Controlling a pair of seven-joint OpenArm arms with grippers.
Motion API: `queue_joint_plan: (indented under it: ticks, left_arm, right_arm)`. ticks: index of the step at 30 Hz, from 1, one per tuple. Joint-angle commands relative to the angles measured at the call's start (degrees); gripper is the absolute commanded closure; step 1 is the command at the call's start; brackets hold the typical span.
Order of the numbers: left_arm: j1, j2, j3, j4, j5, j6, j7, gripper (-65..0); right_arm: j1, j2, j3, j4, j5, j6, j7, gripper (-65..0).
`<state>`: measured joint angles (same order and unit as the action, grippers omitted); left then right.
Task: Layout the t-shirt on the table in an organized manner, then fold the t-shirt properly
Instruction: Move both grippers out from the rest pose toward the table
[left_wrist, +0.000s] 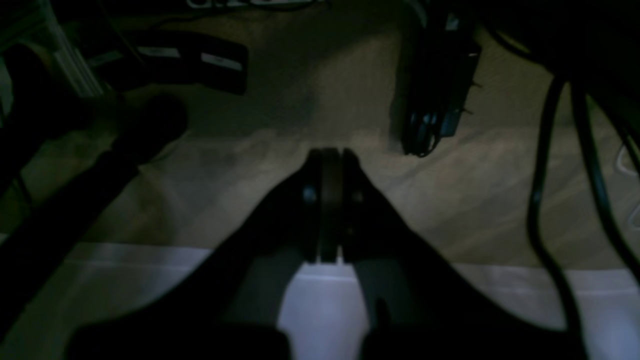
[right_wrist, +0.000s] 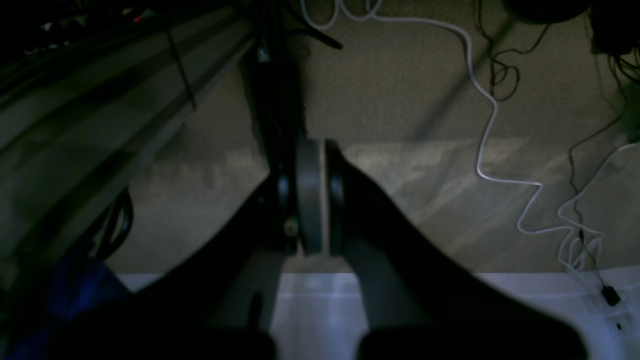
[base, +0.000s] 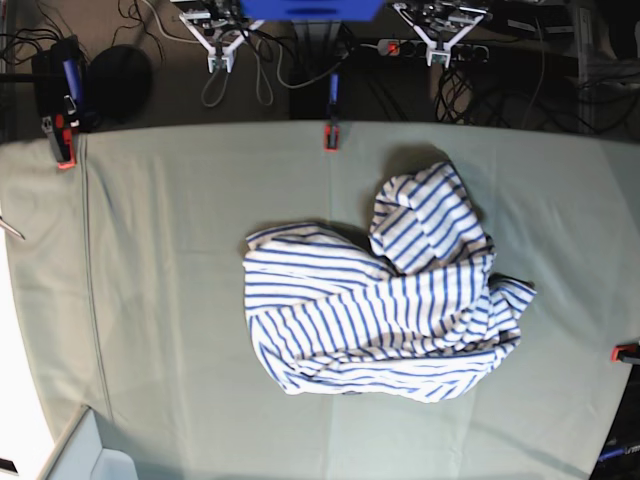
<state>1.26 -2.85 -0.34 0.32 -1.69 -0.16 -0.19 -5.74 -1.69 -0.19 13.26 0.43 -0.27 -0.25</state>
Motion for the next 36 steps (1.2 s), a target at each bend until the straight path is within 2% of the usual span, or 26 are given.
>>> queue_joint_plan:
  ticks: [1, 8, 14, 20, 25, 29, 36]
  left_arm:
    - [0.7, 0.2, -0.3, 0.0, -0.9, 0.1, 0.1, 0.0]
    - [1.0, 0.4, -0.4, 0.2, -2.4, 0.0, 0.1, 0.0]
    - [2.7, 0.4, -0.1, 6.3, -2.3, -0.1, 0.5, 0.0]
    - [2.8, 0.3, -0.1, 7.0, -2.3, -0.1, 0.6, 0.0]
    - [6.8, -0.3, -0.4, 11.2, -2.5, -0.1, 0.1, 0.0]
    - [15.1, -1.7, -0.5, 24.5, -2.5, -0.1, 0.1, 0.0]
    - [28.2, -5.6, -0.7, 49.6, -2.8, 0.4, 0.6, 0.0]
  right_arm:
    - [-0.4, 0.3, -0.1, 0.2, -0.1, 0.6, -0.1, 0.0]
    - [-1.6, 1.0, 0.1, 0.5, -0.1, 0.6, 0.2, 0.0]
    - [-1.7, 1.1, -0.1, 0.5, -0.1, 0.6, 0.1, 0.0]
    - [-2.4, 1.2, -0.1, 0.5, -0.1, 0.6, 0.2, 0.0]
    - [-4.2, 1.3, -0.1, 1.1, -0.1, 0.6, 0.3, 0.0]
    - [-11.3, 2.1, 0.2, 12.1, -0.1, 0.6, 0.2, 0.0]
    - [-29.6, 3.5, 0.2, 44.1, -0.1, 0.6, -0.3, 0.0]
